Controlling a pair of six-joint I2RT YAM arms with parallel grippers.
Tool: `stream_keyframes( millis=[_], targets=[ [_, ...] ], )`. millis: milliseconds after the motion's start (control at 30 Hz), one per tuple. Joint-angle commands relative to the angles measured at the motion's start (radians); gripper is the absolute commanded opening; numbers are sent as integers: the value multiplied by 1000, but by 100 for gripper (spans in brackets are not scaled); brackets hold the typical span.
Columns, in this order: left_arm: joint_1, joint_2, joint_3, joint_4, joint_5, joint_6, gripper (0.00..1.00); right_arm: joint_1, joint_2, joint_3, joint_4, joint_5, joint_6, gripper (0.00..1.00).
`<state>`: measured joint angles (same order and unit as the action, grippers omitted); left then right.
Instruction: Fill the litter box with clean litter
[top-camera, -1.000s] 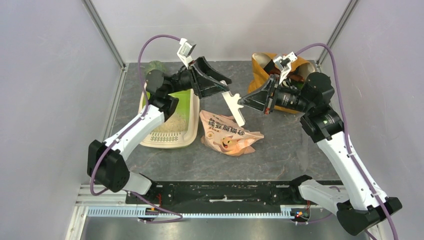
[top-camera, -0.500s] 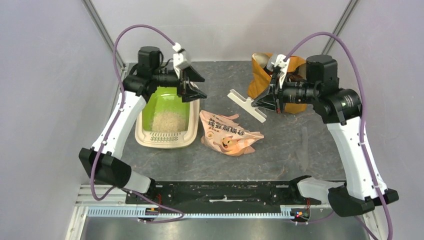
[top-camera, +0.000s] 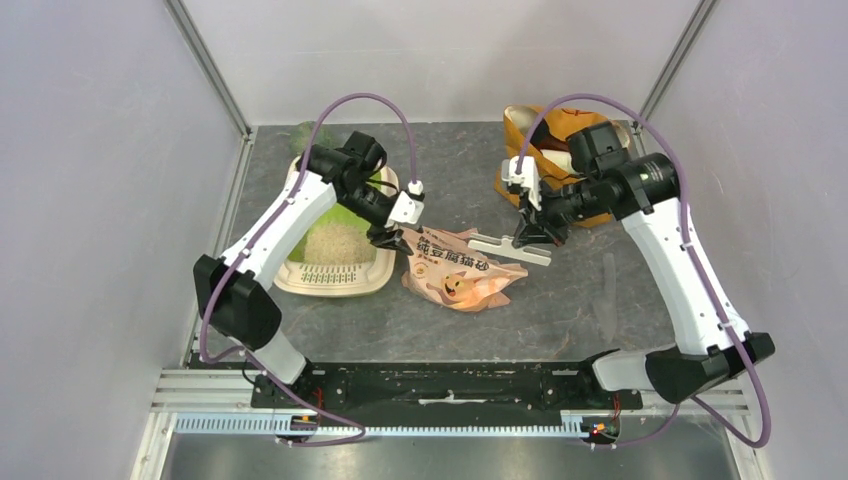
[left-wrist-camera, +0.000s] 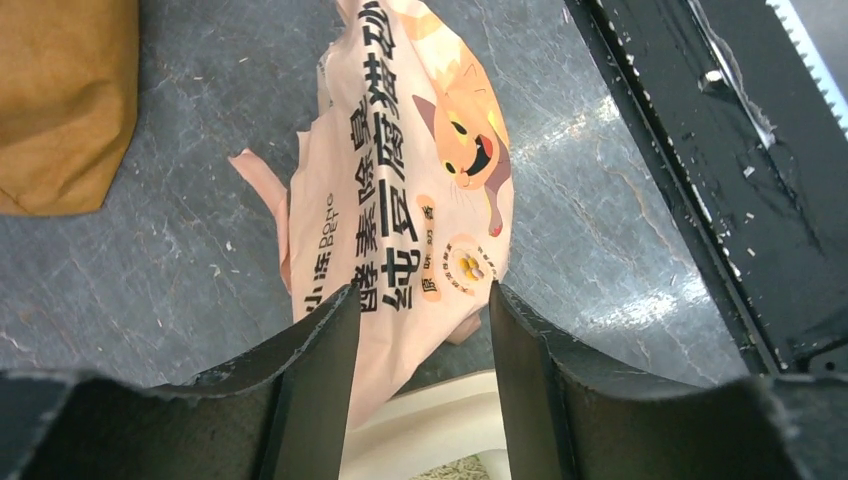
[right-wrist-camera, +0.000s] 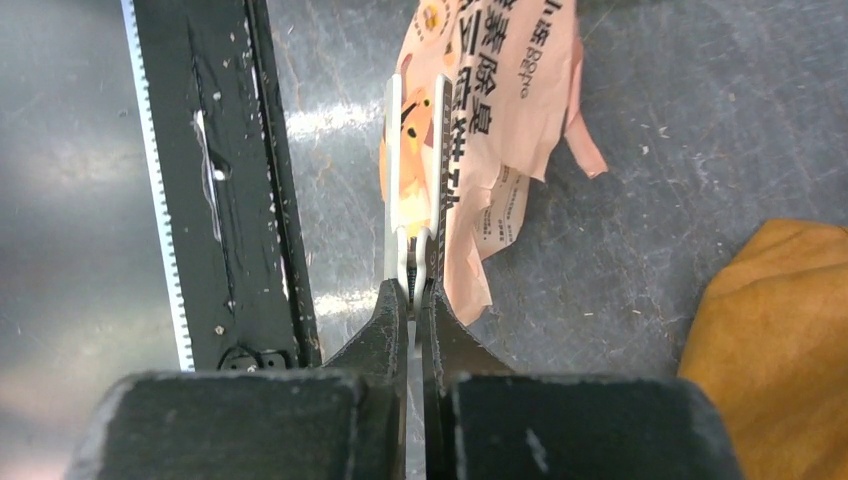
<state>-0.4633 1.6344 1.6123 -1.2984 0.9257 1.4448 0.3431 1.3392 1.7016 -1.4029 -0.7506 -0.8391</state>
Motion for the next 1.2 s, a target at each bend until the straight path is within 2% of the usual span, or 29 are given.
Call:
stream_keyframes(
  millis=[0, 133, 333, 367, 600, 667, 867, 1167],
  targets=[
    [-30, 27, -4, -28, -22, 156, 57, 36, 34, -34, -34, 42, -117, 0],
    [-47, 45, -18, 44, -41, 123, 62, 52, 64, -64, -4, 50, -124, 0],
    [-58, 93, -20, 63, -85, 121, 59, 65, 81, -111, 44, 77, -135, 0],
    [-61, 98, -20, 66, -90, 117, 58, 71, 86, -117, 50, 85, -136, 0],
    [-83, 98, -19, 97, -91, 71, 19, 119, 128, -139, 91, 135, -142, 0],
    [-85, 90, -24, 98, -88, 71, 14, 130, 141, -142, 113, 152, -129, 0],
    [-86, 70, -57, 139, -93, 49, 2, 160, 149, -183, 179, 199, -83, 0],
    [-86, 55, -66, 149, -81, 43, 2, 163, 64, -221, 248, 260, -19, 0]
  ],
)
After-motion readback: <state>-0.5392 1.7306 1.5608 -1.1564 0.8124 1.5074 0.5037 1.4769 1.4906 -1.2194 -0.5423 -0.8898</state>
